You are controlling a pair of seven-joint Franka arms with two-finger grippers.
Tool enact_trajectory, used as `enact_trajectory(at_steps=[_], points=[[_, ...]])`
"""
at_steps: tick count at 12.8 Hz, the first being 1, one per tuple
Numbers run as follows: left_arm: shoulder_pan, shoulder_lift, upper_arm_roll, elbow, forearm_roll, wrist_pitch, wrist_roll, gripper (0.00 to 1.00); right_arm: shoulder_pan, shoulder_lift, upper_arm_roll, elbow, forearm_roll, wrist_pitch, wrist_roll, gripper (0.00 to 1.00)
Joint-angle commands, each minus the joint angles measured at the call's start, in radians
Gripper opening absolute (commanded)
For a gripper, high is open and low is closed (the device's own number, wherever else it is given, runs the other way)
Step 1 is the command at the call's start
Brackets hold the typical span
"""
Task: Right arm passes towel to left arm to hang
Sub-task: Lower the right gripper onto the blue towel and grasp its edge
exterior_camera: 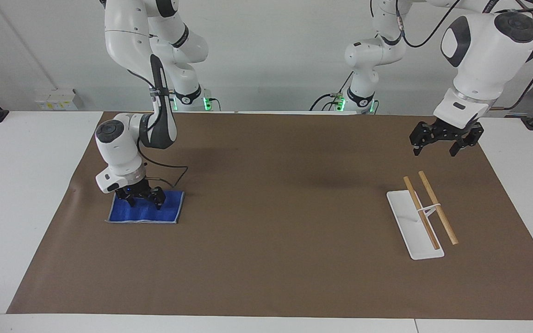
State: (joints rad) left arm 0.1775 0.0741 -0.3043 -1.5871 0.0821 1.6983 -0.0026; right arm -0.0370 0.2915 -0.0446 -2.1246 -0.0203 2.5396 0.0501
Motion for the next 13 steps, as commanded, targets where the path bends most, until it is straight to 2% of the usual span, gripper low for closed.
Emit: enact_trajectory(at_steps=[1, 3, 4, 5, 6, 9, 13], points=[[0.013, -0.033, -0.003, -0.037, -0.008, 0.02, 0.012, 1.0, -0.012, 0.006, 0.003, -0.014, 0.007, 0.019, -0.033, 1.0], [0.013, -0.033, -0.003, -0.037, -0.008, 0.02, 0.012, 1.0, -0.011, 0.006, 0.003, -0.017, 0.008, 0.018, -0.033, 1.0], [0.013, -0.033, -0.003, -0.037, -0.008, 0.02, 0.012, 1.0, -0.011, 0.005, 0.003, -0.017, 0.008, 0.018, -0.033, 0.77], [0.013, -0.033, -0.003, -0.037, -0.008, 0.02, 0.012, 1.0, -0.011, 0.006, 0.003, -0.017, 0.007, 0.016, -0.033, 0.28], [0.013, -0.033, -0.003, -0.037, -0.008, 0.02, 0.012, 1.0, -0.008, 0.005, 0.003, -0.017, 0.008, 0.014, -0.033, 0.01], [0.013, -0.033, -0.003, -0.037, -0.008, 0.02, 0.012, 1.0, -0.004, -0.002, 0.006, -0.015, 0.008, 0.007, -0.029, 0.0], [0.013, -0.033, -0.003, -0.037, -0.008, 0.02, 0.012, 1.0, 0.0, -0.048, 0.025, -0.005, 0.008, -0.013, -0.023, 0.0]])
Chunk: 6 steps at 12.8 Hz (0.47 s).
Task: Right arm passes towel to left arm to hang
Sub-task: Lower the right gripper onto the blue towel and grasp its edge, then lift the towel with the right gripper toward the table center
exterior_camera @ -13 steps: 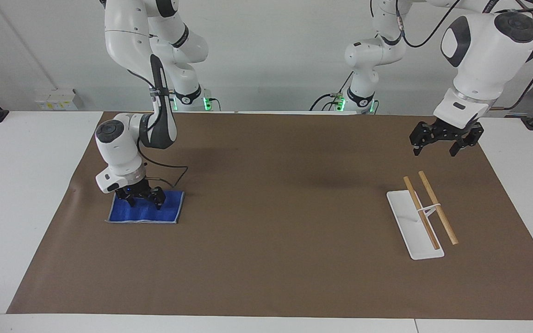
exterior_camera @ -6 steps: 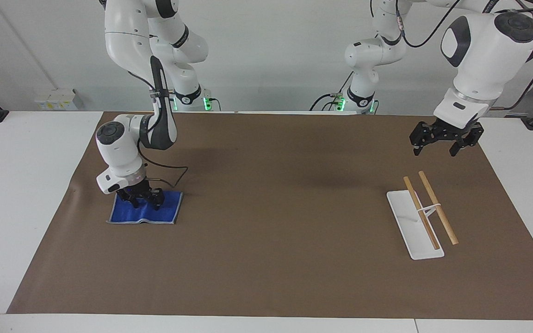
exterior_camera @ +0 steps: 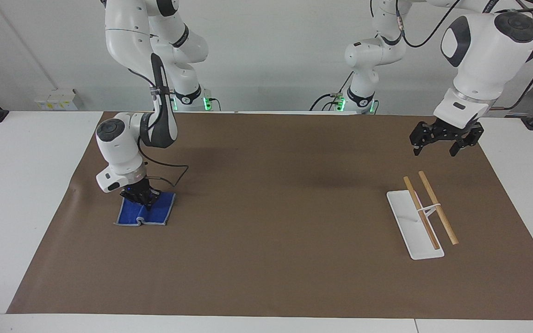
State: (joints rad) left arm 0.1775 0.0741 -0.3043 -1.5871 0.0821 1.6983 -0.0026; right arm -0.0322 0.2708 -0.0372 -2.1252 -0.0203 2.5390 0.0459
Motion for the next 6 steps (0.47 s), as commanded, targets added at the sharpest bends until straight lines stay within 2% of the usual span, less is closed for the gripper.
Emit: enact_trajectory(at_steps=[1, 4, 6], points=[[0.013, -0.033, -0.003, -0.037, -0.008, 0.02, 0.012, 1.0, -0.006, -0.037, 0.029, -0.002, 0.008, -0.017, -0.018, 0.0], [0.013, -0.033, -0.003, -0.037, -0.008, 0.02, 0.012, 1.0, -0.005, -0.1, 0.104, 0.004, 0.01, -0.043, -0.017, 0.0], [0.013, -0.033, -0.003, -0.037, -0.008, 0.02, 0.012, 1.0, -0.006, -0.111, 0.161, 0.068, 0.035, -0.1, -0.005, 0.0]])
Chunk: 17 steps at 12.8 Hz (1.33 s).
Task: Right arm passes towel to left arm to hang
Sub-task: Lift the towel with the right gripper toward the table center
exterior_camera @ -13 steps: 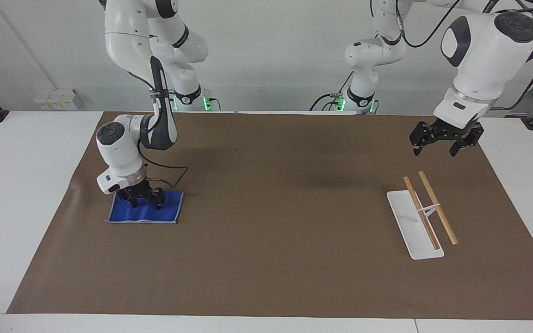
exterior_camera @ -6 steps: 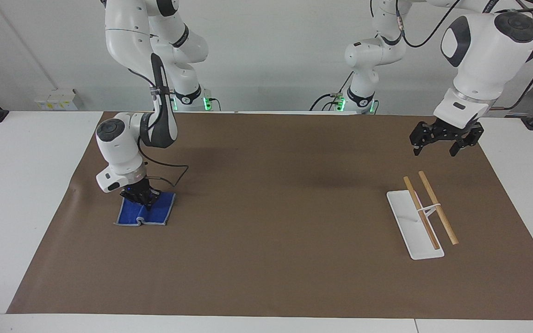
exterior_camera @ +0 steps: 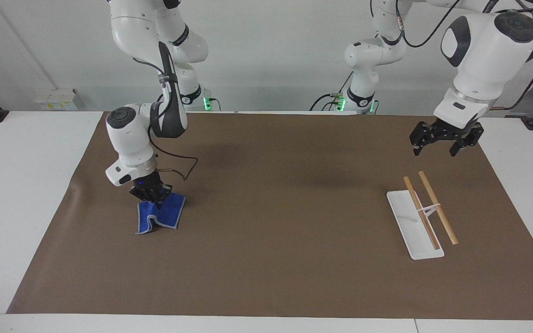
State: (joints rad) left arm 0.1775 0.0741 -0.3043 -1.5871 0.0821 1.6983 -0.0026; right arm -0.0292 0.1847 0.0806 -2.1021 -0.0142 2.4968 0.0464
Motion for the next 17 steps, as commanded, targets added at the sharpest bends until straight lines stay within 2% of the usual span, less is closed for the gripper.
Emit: enact_trajectory(at_steps=[1, 5, 7, 10, 13, 17], points=[[0.013, -0.033, -0.003, -0.037, -0.008, 0.02, 0.012, 1.0, -0.008, -0.027, 0.063, 0.062, 0.077, -0.061, 0.001, 0.0], [0.01, -0.034, -0.004, -0.037, -0.008, 0.017, 0.01, 1.0, -0.009, -0.063, 0.178, 0.079, 0.252, -0.061, 0.03, 0.0], [0.011, -0.036, -0.003, -0.034, -0.008, 0.008, 0.007, 1.0, -0.009, -0.068, 0.233, 0.096, 0.411, -0.058, 0.032, 0.0], [0.013, -0.068, -0.007, -0.075, -0.05, -0.008, -0.005, 1.0, 0.011, -0.085, 0.272, 0.12, 0.574, -0.052, 0.046, 0.0], [0.045, -0.132, -0.003, -0.207, -0.333, 0.073, -0.155, 1.0, 0.066, -0.105, 0.275, 0.129, 0.86, 0.025, 0.066, 0.0], [-0.021, -0.217, -0.006, -0.414, -0.551, 0.323, -0.333, 1.0, 0.126, -0.134, 0.277, 0.131, 1.018, 0.06, 0.073, 0.0]])
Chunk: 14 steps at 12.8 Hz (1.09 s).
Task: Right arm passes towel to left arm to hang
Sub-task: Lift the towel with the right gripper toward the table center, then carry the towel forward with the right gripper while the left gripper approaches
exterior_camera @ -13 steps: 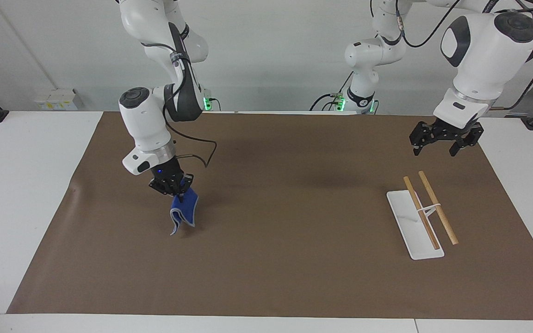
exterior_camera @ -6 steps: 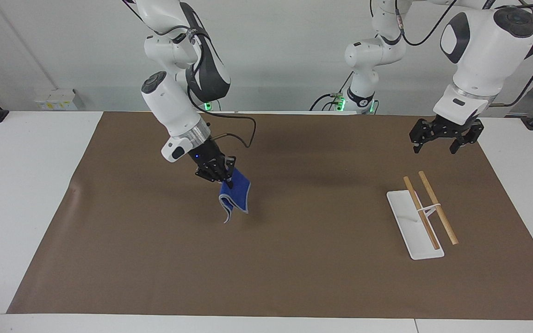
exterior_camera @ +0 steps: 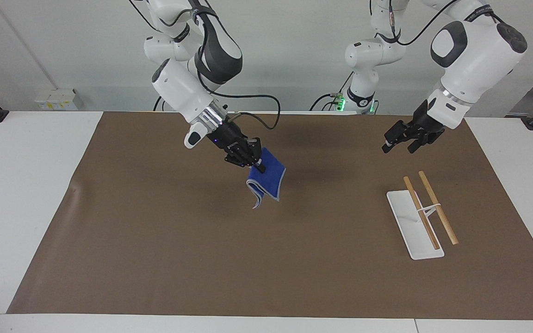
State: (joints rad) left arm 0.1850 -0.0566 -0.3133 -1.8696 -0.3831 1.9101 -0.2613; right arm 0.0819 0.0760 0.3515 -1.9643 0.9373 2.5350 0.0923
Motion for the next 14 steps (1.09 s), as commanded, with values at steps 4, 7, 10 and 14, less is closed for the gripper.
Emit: enact_trajectory(at_steps=[4, 7, 10, 14], points=[[-0.129, -0.077, 0.002, -0.183, -0.255, 0.323, -0.317, 1.0, 0.068, -0.024, 0.006, -0.007, 0.239, 0.073, 0.027, 0.0], [-0.232, -0.062, 0.003, -0.239, -0.348, 0.507, -0.482, 1.0, 0.09, -0.012, 0.006, -0.005, 0.255, 0.068, 0.053, 0.0], [-0.329, -0.017, 0.002, -0.252, -0.367, 0.679, -0.627, 1.0, 0.111, -0.009, 0.006, -0.004, 0.256, 0.067, 0.116, 0.0], [-0.364, -0.003, 0.003, -0.252, -0.428, 0.731, -0.647, 1.0, 0.117, -0.009, 0.006, -0.001, 0.256, 0.047, 0.152, 0.0]])
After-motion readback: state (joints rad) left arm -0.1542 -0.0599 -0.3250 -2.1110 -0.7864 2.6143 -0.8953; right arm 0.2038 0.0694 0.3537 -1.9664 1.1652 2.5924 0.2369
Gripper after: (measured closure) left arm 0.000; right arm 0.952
